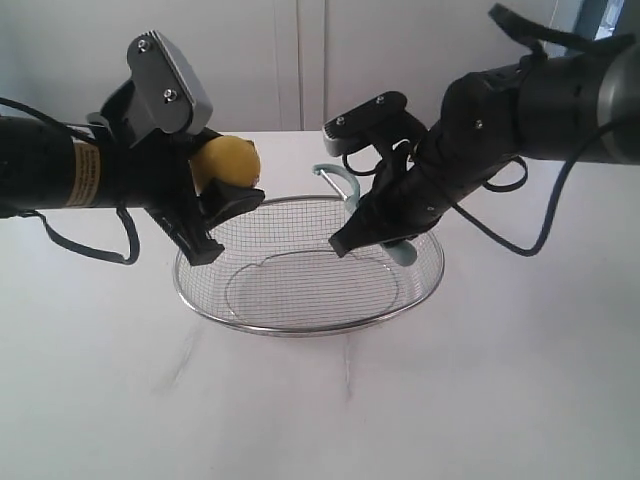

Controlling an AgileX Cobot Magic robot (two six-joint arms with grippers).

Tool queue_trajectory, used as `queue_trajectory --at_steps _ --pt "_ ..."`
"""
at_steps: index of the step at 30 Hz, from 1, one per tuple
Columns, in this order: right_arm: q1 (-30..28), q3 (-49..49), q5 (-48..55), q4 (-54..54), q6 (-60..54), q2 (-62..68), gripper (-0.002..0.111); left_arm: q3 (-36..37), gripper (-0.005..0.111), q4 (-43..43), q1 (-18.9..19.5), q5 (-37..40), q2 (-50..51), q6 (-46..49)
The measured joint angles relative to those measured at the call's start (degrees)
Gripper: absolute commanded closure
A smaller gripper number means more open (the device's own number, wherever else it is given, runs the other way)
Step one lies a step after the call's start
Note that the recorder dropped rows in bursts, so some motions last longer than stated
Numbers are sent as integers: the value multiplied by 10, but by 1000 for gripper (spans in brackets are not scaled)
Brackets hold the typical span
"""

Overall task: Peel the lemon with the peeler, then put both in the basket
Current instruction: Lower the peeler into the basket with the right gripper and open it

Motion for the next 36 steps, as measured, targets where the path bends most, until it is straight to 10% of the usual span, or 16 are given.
queue_trajectory --at_steps 36 --pt "0 -8 -81 -8 -31 136 108 8 107 60 0 83 -119 -137"
